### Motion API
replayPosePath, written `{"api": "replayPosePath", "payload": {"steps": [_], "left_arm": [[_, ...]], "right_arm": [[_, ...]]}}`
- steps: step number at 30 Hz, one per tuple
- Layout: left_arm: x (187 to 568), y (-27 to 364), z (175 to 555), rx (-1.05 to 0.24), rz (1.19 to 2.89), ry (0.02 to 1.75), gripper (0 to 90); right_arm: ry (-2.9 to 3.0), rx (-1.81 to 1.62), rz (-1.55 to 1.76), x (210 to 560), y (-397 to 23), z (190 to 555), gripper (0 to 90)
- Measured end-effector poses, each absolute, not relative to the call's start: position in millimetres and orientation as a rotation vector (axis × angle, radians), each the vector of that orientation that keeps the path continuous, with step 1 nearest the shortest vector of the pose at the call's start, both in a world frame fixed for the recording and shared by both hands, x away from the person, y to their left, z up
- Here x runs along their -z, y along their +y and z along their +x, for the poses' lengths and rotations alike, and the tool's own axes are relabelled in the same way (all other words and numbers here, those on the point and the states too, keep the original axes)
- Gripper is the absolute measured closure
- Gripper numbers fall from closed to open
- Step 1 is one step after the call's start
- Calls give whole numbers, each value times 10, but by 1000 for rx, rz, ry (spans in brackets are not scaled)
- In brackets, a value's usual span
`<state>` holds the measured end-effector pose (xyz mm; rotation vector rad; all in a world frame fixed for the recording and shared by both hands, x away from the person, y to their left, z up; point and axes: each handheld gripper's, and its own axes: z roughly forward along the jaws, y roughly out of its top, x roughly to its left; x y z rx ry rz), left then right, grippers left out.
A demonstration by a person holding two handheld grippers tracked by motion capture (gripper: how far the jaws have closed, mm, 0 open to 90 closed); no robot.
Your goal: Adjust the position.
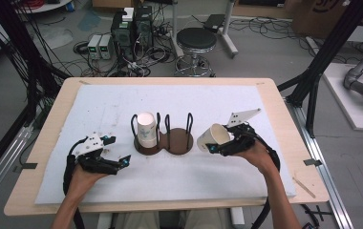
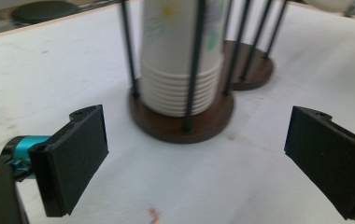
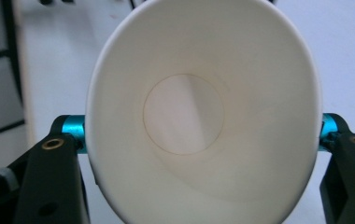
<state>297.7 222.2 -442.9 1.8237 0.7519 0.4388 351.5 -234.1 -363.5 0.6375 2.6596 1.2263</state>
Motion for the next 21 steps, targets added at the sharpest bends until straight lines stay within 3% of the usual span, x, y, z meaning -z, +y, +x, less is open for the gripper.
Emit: {"api": "replayPosePath", "payload": {"steps": [12, 21], "left_arm": [[4552, 2362, 3026, -540, 1795, 882, 60], [4611, 2415, 3044, -536, 1762, 924, 60]], "right_arm": [[2647, -937, 805, 3632, -2301, 3761, 306], [2664, -827, 818, 3643, -2234, 3882, 306]]}}
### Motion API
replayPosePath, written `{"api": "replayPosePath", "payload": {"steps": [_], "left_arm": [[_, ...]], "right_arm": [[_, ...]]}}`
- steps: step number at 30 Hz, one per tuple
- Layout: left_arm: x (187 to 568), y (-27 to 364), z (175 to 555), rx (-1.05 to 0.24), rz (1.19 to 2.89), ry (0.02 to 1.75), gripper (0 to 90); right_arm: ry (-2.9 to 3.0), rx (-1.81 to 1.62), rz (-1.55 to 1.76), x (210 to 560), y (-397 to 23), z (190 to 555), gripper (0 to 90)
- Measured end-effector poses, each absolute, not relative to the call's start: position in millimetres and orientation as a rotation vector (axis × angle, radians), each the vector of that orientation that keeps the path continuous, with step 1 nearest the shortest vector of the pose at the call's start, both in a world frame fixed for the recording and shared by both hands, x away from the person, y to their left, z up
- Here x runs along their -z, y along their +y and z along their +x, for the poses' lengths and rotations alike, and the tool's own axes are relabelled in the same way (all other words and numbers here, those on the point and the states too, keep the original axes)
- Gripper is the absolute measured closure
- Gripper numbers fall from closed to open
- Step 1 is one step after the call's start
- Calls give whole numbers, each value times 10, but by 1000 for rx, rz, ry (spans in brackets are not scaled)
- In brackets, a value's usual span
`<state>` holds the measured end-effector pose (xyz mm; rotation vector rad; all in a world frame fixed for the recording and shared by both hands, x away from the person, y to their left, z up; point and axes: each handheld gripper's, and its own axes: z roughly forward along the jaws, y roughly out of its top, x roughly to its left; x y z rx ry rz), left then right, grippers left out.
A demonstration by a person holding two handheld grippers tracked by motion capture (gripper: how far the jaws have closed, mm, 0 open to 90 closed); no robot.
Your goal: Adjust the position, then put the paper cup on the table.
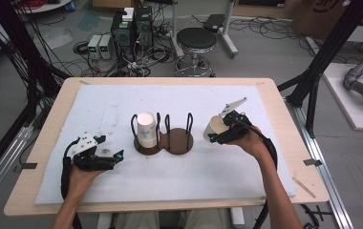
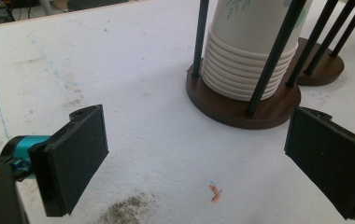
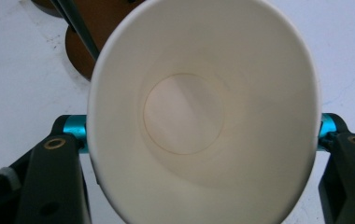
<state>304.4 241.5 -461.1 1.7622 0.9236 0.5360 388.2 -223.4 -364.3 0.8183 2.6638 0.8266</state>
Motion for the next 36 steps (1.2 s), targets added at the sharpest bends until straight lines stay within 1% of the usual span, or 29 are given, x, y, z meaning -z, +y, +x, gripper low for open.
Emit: {"api": "replayPosePath", "payload": {"steps": [26, 36], "left_arm": [[4615, 2421, 3050, -535, 1754, 942, 60], [4616, 2423, 3040, -542, 1749, 940, 60]], "right_arm": [[2652, -835, 837, 3631, -2252, 3921, 306], [2655, -736, 872, 3704, -2182, 4019, 306]]}}
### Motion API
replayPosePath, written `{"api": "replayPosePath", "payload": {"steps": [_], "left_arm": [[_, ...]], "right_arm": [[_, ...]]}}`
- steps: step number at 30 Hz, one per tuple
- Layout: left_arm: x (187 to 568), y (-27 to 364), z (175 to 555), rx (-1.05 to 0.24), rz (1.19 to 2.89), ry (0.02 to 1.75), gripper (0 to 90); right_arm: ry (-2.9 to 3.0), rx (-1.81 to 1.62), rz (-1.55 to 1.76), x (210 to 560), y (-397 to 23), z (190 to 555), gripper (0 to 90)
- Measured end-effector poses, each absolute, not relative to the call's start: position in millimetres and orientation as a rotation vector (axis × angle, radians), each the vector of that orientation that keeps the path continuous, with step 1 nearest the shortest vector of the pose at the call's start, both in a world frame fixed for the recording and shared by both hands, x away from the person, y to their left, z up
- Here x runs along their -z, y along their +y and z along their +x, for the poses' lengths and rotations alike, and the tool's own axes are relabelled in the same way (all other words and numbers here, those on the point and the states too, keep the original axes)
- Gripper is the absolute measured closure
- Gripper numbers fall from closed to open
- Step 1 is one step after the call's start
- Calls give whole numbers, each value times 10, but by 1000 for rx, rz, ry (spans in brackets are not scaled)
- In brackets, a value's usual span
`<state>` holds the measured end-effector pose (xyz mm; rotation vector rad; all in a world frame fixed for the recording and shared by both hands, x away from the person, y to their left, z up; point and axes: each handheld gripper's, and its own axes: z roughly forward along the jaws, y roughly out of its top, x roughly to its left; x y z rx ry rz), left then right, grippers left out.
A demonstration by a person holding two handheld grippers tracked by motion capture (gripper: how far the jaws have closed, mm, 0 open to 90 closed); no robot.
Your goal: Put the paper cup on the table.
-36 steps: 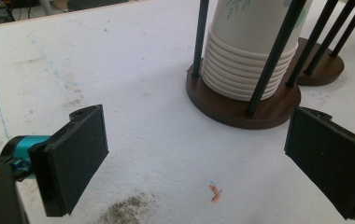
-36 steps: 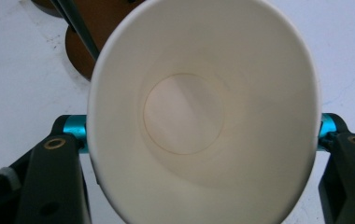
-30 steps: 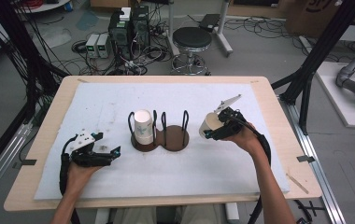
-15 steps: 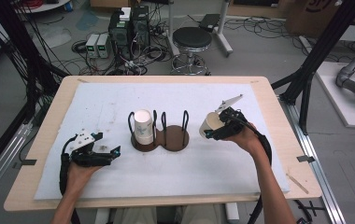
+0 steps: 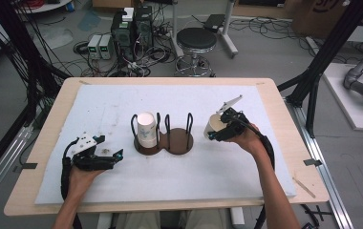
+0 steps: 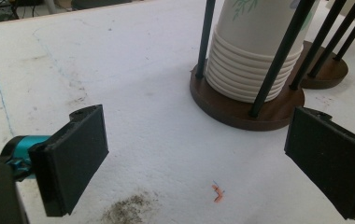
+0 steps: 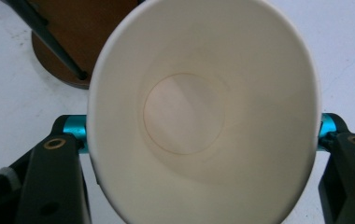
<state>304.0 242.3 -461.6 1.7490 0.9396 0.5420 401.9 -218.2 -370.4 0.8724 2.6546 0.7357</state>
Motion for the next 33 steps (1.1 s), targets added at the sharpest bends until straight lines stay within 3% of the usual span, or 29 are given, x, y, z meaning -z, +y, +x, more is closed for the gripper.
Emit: {"api": "replayPosePath", "payload": {"steps": [19, 33], "left_arm": [[4618, 2417, 3037, -544, 1752, 939, 60], [4617, 2416, 3037, -546, 1754, 941, 60]], "right_arm": [[2693, -499, 863, 3945, -1956, 4168, 301], [2671, -583, 903, 4012, -1972, 4213, 287]]}}
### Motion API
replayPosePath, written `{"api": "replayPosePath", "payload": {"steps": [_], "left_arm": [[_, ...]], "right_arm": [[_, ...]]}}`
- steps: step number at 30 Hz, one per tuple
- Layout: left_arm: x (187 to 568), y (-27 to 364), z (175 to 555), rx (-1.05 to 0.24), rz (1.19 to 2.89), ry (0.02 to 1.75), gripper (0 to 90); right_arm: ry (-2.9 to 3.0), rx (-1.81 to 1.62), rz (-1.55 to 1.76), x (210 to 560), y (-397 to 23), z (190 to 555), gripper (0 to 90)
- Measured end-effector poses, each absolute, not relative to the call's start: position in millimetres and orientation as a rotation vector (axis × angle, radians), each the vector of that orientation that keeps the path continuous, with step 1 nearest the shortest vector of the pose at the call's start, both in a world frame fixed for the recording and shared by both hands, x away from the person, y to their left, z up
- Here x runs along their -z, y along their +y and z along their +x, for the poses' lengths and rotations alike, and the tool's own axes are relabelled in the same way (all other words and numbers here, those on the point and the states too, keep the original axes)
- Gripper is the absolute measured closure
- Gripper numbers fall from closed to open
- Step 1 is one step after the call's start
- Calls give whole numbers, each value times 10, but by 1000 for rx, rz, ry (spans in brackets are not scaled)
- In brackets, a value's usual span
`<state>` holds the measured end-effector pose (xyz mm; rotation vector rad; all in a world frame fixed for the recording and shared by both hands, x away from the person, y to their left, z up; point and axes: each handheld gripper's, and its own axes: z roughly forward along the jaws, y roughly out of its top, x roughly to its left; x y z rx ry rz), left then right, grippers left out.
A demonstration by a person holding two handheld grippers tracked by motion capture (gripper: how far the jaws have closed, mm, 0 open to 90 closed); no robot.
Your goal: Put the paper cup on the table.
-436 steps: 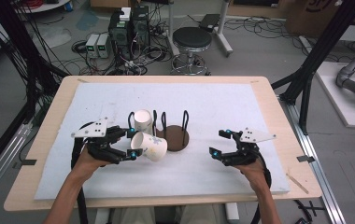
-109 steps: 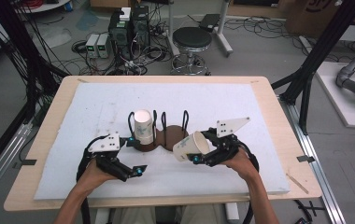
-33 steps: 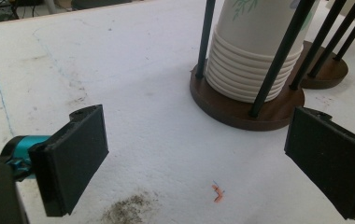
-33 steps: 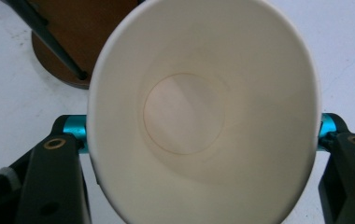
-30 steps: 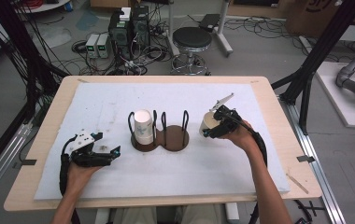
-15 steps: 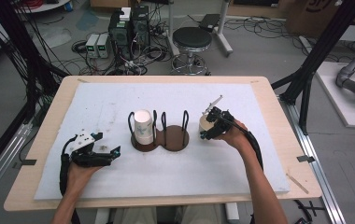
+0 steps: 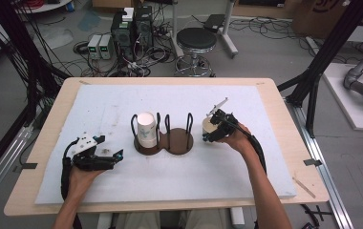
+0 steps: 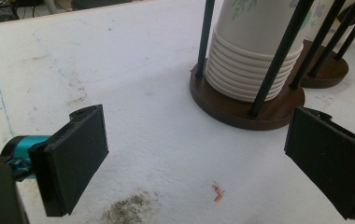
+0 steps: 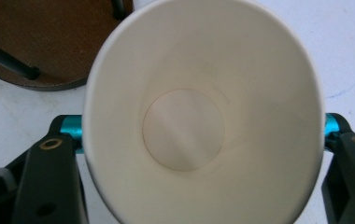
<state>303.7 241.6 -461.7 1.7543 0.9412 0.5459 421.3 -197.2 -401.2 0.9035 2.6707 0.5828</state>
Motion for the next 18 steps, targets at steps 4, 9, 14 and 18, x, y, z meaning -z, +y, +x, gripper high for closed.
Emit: {"api": "replayPosePath", "payload": {"steps": [4, 9, 14, 18], "left_arm": [[4618, 2419, 3037, -550, 1748, 942, 60], [4618, 2419, 3037, -551, 1749, 943, 60], [4619, 2419, 3038, -550, 1749, 944, 60], [4619, 2420, 3038, -549, 1748, 944, 60]], "right_arm": [[2670, -566, 929, 4073, -1985, 4215, 194], [2664, -619, 946, 4129, -2036, 4193, 177], [2637, -662, 962, 4144, -2094, 4164, 170], [2621, -676, 971, 4168, -2173, 4124, 170]]}}
